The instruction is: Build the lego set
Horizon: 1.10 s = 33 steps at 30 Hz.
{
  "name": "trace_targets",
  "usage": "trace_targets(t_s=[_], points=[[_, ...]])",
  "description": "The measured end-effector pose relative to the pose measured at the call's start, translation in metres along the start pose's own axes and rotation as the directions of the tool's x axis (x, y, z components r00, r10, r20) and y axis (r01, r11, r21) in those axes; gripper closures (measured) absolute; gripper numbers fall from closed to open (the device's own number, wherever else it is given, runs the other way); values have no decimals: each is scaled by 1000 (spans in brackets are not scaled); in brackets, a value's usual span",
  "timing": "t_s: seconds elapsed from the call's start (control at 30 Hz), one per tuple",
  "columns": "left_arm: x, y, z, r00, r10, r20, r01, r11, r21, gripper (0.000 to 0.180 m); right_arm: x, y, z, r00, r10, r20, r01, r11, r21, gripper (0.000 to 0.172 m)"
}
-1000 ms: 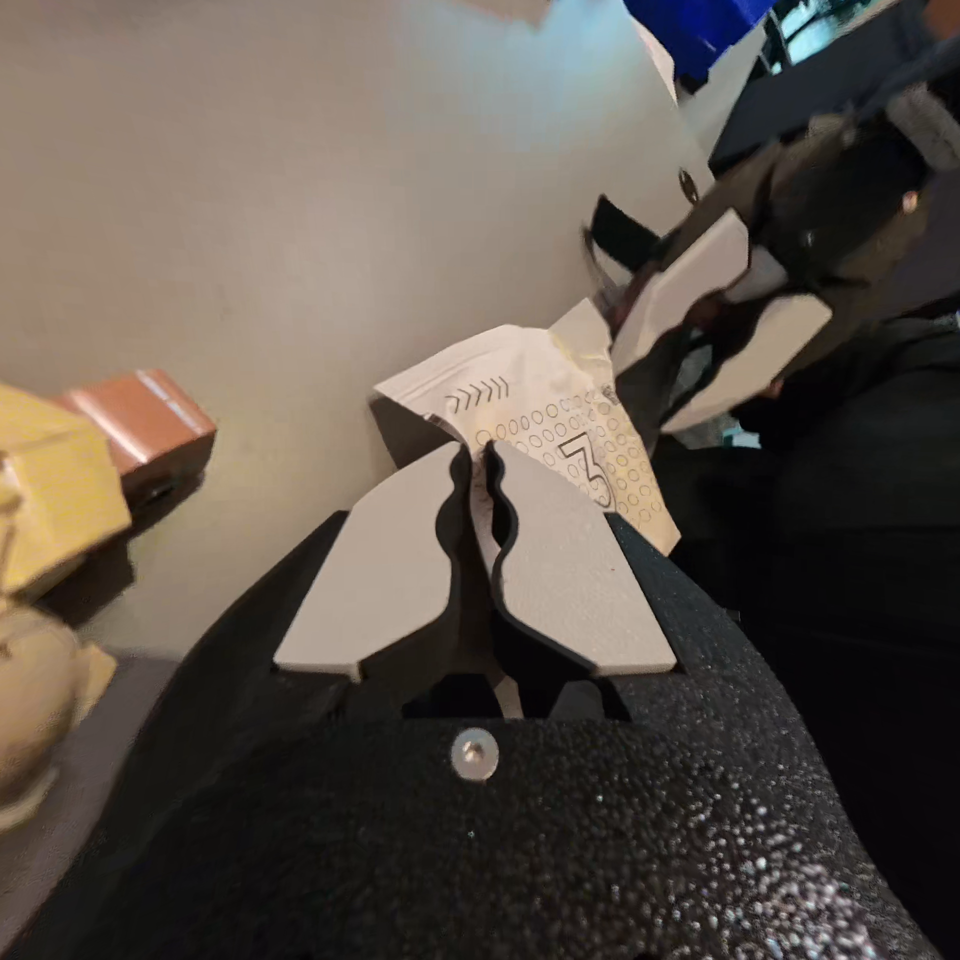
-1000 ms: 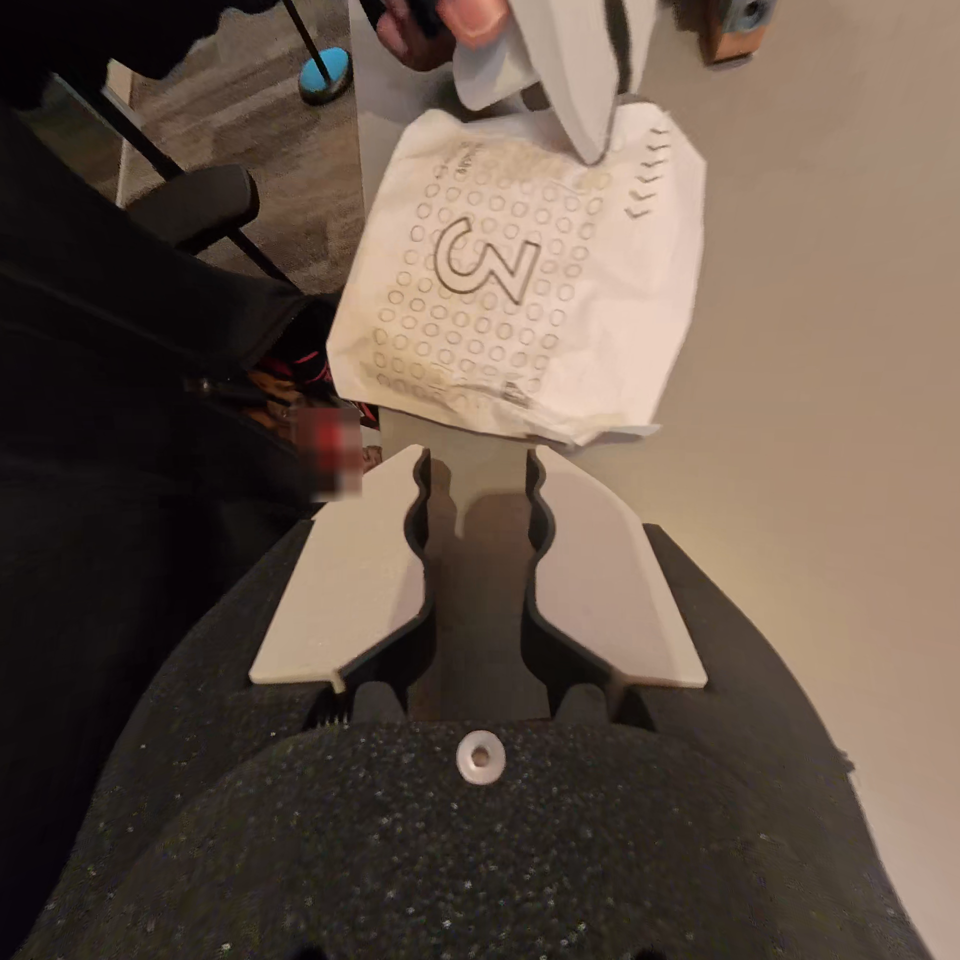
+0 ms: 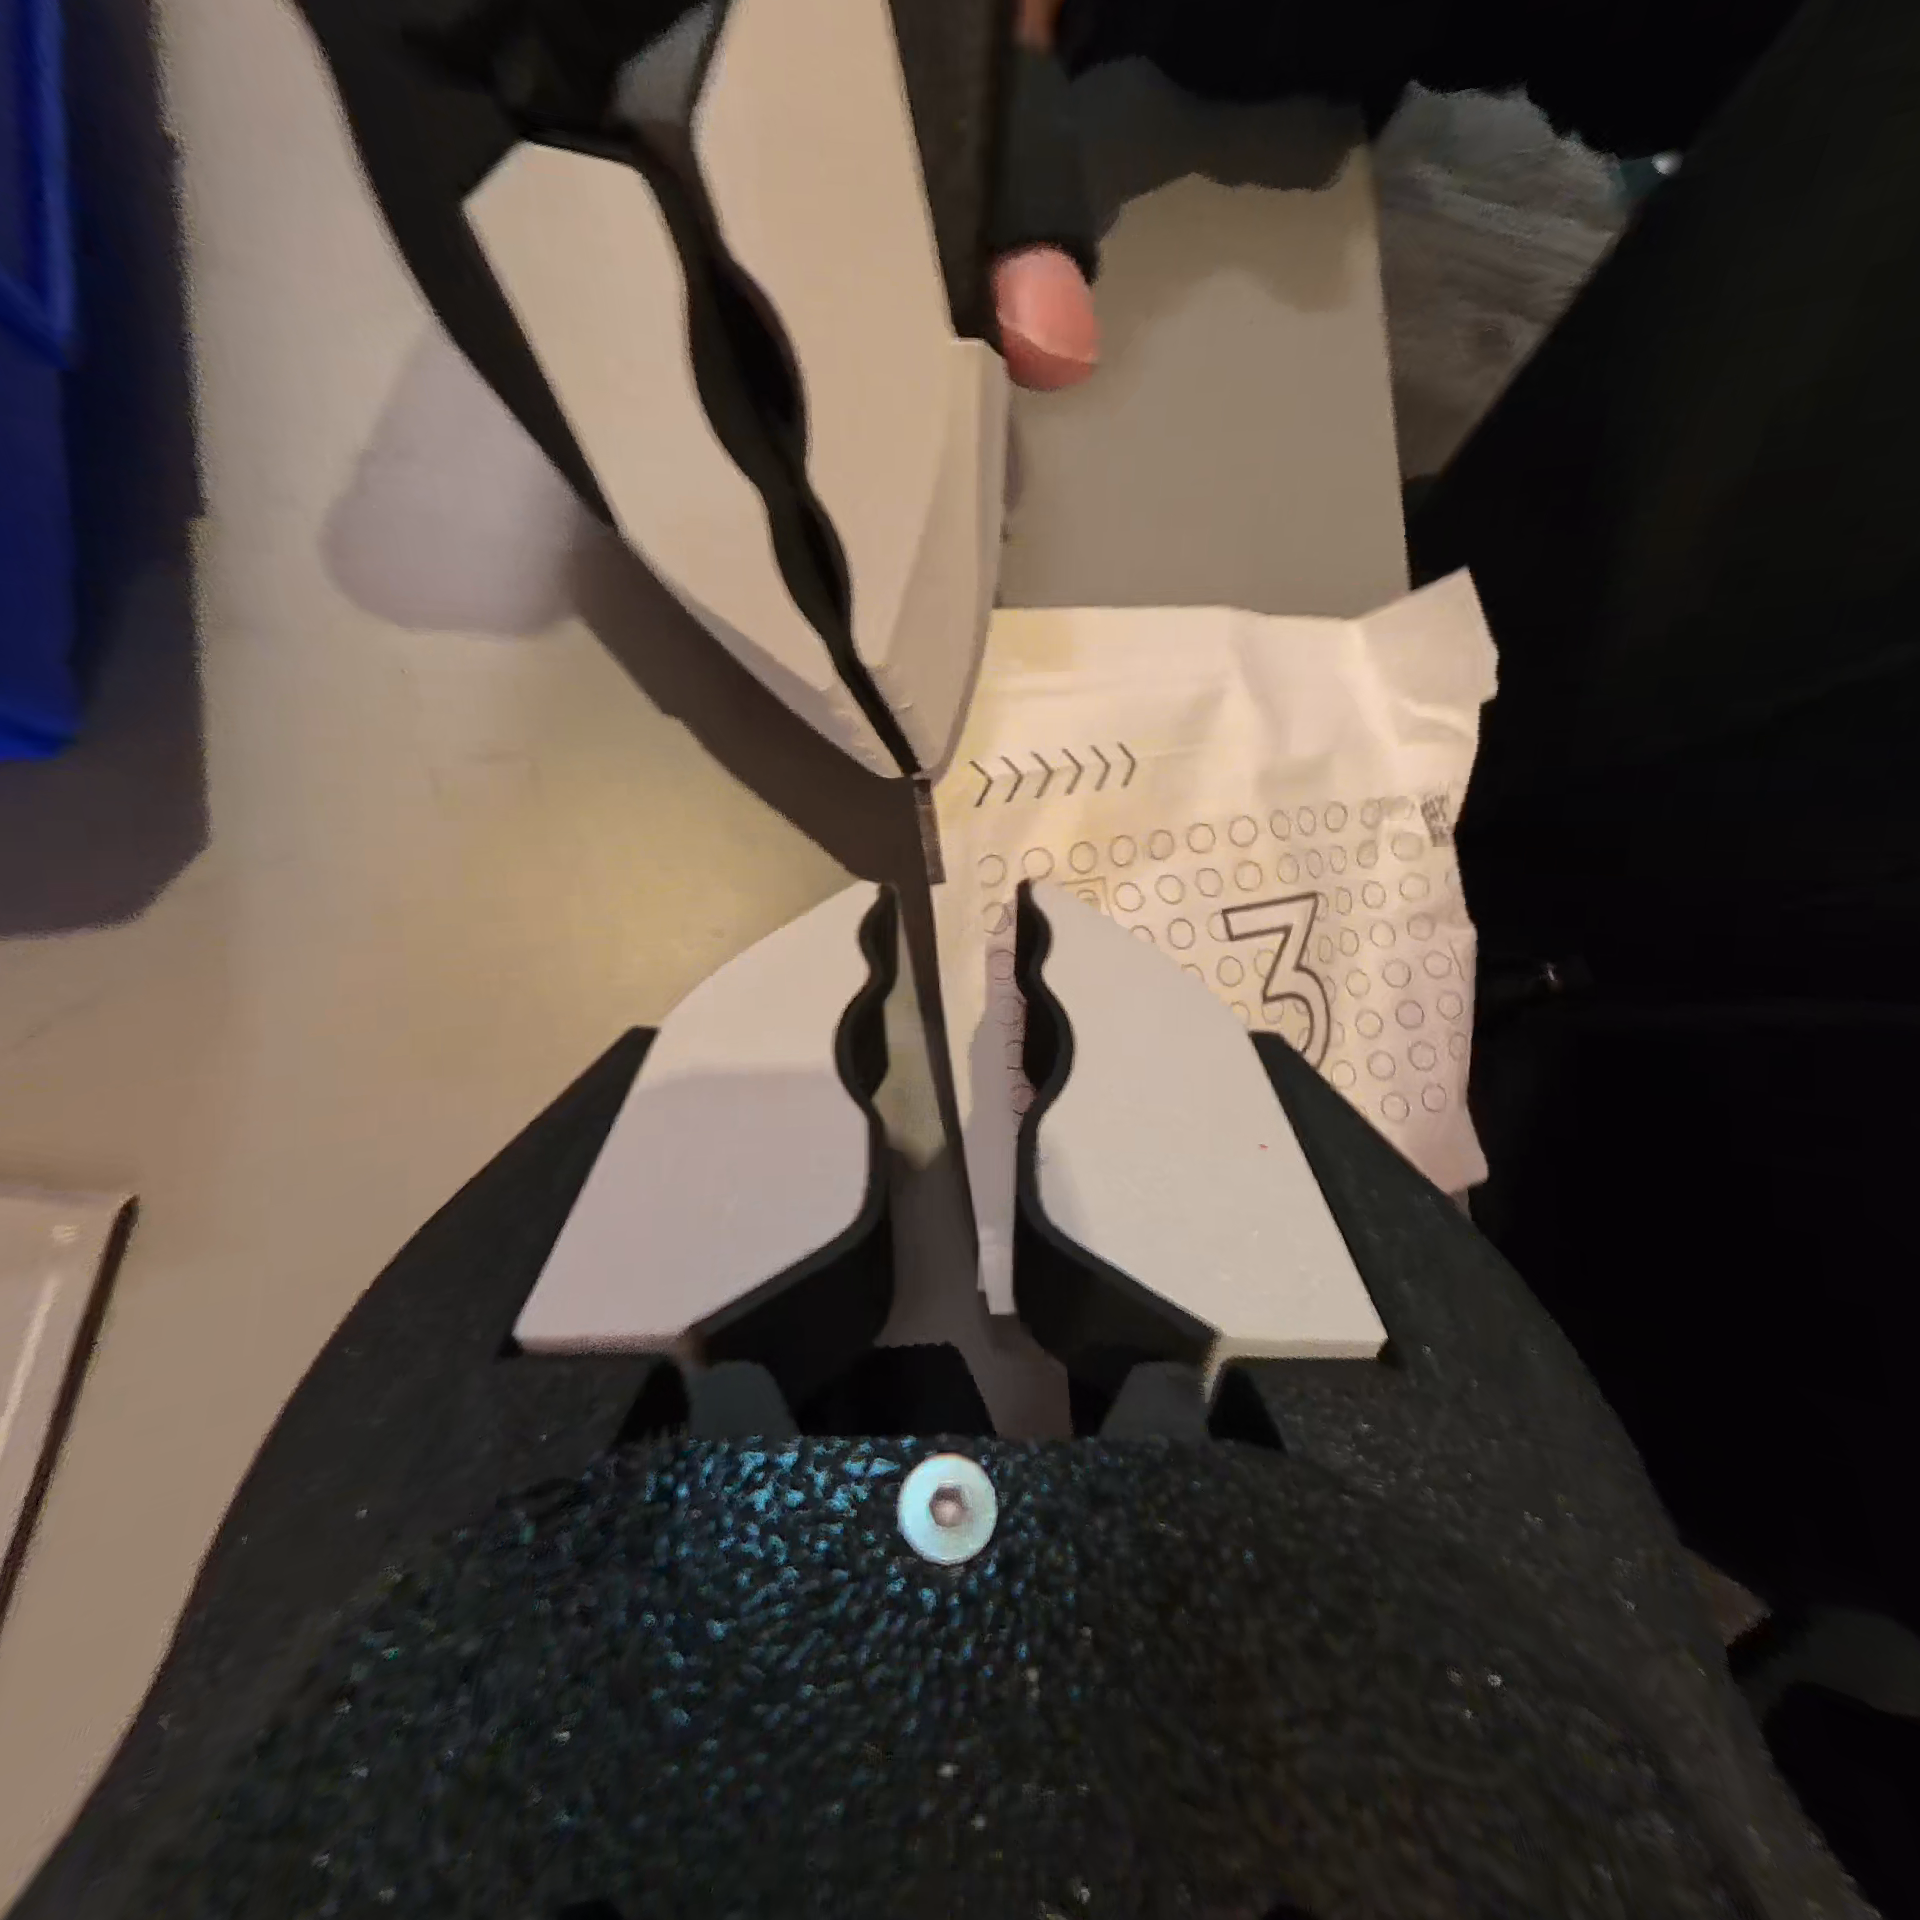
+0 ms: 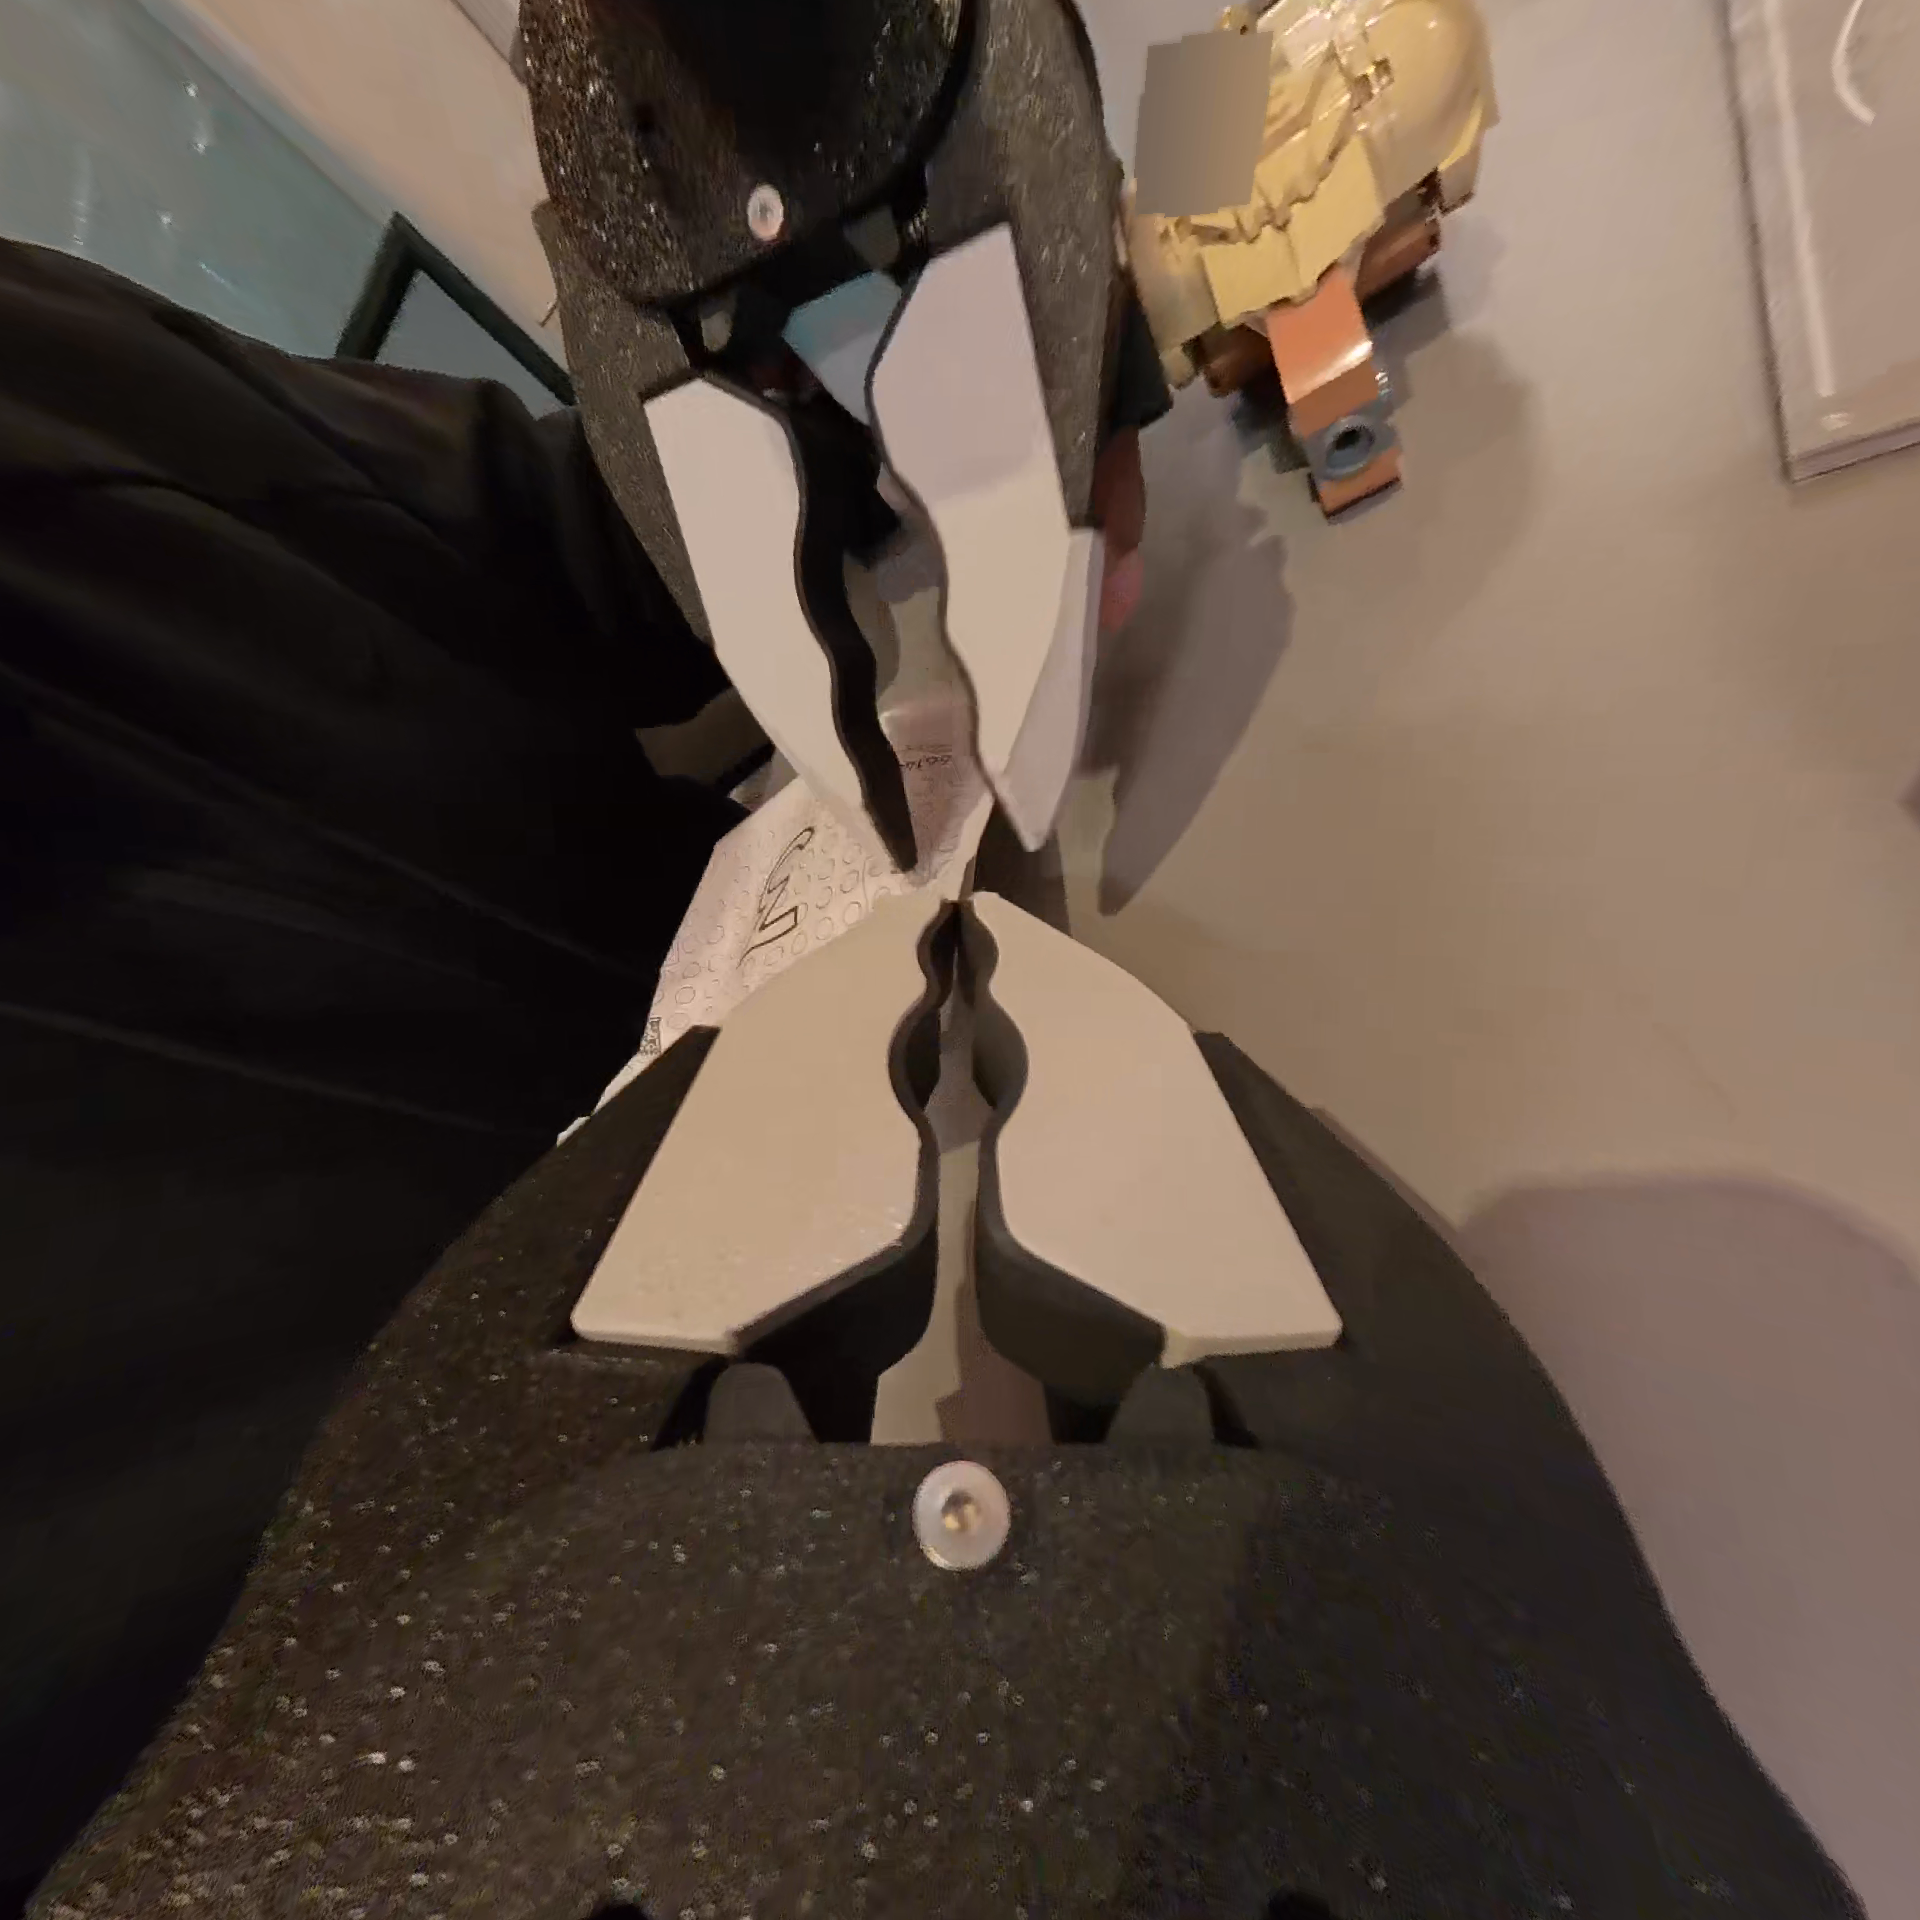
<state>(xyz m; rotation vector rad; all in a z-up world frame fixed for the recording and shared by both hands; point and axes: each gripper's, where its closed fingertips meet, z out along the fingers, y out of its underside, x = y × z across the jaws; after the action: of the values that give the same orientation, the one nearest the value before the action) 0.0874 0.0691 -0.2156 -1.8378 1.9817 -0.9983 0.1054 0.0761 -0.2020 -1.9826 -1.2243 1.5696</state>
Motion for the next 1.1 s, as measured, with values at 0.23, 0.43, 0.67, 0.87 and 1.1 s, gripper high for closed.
trace_targets(t_s=[0.23, 0.43, 0.67, 0.87, 1.1], points=[[-12, -20, 13, 992, -125, -18, 126, 989, 74, 148, 1, 3, -6, 996, -63, -65, 64, 998, 10, 172], [1, -19, 21, 985, -130, -111, 140, 987, 83, 174, 1, 5, -6, 991, -100, -92, 99, 995, -8, 172], [0, -14, 23, 982, -163, -93, 172, 981, 93, 180, 2, 10, -3, 983, -138, -119, 133, 990, -51, 172], [-5, -9, 26, 979, -188, -72, 194, 978, 75, 180, 7, 17, -7, 964, -208, -167, 189, 974, -122, 163], [-7, -11, 25, 979, -191, -68, 197, 976, 93, 180, 11, 23, -2, 950, -257, -179, 225, 957, -182, 171]])
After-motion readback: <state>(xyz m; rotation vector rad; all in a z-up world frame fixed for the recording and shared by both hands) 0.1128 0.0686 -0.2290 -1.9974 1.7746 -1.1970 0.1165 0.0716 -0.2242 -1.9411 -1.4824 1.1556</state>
